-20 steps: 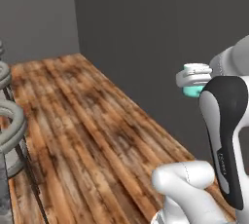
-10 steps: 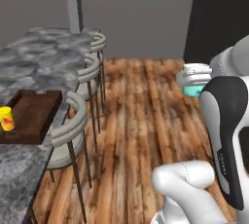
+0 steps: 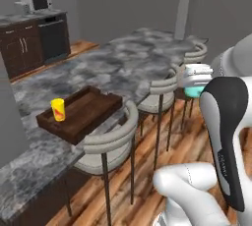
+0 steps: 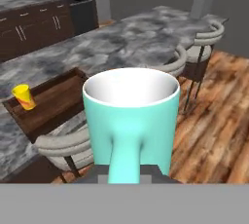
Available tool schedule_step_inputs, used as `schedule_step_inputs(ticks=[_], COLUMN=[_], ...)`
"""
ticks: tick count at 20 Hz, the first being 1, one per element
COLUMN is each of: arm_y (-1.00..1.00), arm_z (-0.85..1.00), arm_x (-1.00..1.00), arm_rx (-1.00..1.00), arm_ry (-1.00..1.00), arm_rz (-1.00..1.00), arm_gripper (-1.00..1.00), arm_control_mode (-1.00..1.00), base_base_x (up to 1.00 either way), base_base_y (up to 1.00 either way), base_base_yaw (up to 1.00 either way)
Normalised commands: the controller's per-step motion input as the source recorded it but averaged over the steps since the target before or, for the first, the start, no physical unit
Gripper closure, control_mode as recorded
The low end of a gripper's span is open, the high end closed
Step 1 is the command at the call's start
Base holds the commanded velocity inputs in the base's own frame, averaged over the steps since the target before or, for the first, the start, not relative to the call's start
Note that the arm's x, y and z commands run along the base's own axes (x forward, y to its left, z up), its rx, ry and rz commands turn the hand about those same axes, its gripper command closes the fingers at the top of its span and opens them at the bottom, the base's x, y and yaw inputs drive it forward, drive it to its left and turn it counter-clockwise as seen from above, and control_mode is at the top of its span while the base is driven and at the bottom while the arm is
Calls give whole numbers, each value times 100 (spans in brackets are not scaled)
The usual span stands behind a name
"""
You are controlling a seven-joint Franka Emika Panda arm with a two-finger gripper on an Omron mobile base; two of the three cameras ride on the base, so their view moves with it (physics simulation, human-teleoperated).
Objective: There is a tray on the dining counter. Grab the cup, mug, and pitcher and place them on the tray. The pitcher may be placed next to the tray if it cannot fit the tray.
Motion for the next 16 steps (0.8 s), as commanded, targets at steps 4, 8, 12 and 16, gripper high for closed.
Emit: schedule_step_inputs(ticks=[4, 8, 12, 16], arm_y=[0, 0, 0, 0], arm_z=[0, 0, 0, 0], arm_x=[0, 0, 0, 0], arm_rx=[0, 0, 0, 0], arm_ry=[0, 0, 0, 0], arm_rz=[0, 0, 0, 0], arm_gripper=[100, 100, 100, 100], arm_control_mode=[100, 100, 100, 100], base_base_x=[74, 57, 52, 53], base_base_y=[-62, -88, -80, -46], base_base_yaw=[86, 79, 76, 63])
